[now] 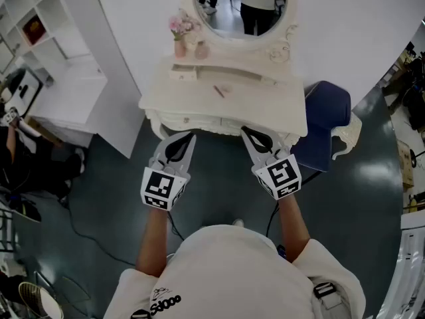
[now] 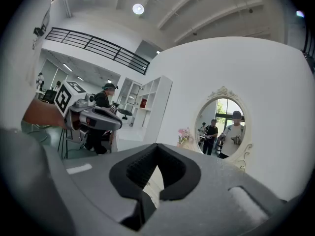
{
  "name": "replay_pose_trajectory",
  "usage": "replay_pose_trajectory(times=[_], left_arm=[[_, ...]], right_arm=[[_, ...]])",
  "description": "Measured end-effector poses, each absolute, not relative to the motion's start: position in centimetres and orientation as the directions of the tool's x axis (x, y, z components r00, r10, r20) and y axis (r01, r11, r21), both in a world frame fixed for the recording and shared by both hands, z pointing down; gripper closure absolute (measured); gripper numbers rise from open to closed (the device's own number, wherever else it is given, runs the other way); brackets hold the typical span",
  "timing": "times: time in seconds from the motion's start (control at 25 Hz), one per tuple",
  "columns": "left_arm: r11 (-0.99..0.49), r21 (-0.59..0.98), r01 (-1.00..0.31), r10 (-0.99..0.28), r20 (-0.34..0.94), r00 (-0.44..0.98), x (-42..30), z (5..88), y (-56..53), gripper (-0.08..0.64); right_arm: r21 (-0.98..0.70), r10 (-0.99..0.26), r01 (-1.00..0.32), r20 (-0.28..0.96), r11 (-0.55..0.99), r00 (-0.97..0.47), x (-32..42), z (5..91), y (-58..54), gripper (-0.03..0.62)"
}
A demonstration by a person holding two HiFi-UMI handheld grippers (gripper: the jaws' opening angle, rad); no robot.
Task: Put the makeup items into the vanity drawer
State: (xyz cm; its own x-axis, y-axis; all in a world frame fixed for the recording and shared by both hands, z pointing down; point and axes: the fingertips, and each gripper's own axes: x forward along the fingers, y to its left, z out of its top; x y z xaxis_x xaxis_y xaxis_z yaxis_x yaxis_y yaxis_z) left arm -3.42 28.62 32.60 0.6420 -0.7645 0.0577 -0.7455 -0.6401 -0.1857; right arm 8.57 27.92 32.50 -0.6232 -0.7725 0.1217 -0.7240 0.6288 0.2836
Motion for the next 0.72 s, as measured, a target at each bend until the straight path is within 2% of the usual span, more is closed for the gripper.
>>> replay_pose_trajectory(times=[0.52,0.72], left_arm=[[-0.664,-0.135,-0.736,-0.748,0.088,0.658,-7.9,34.2,28.9,0.540],[-0.668,-0.083,-0.740,-0.744,0.062,0.665,-9.7,34.3,28.1,0.540]], right_arm=[[0.155,-0.795,-0.780,0.080,0.606,-0.601,6.1,32.4,28.1,0.591],[0.124,-0.781,-0.772,0.066,0.624,-0.621,5.1,32.4,27.7,0.591]])
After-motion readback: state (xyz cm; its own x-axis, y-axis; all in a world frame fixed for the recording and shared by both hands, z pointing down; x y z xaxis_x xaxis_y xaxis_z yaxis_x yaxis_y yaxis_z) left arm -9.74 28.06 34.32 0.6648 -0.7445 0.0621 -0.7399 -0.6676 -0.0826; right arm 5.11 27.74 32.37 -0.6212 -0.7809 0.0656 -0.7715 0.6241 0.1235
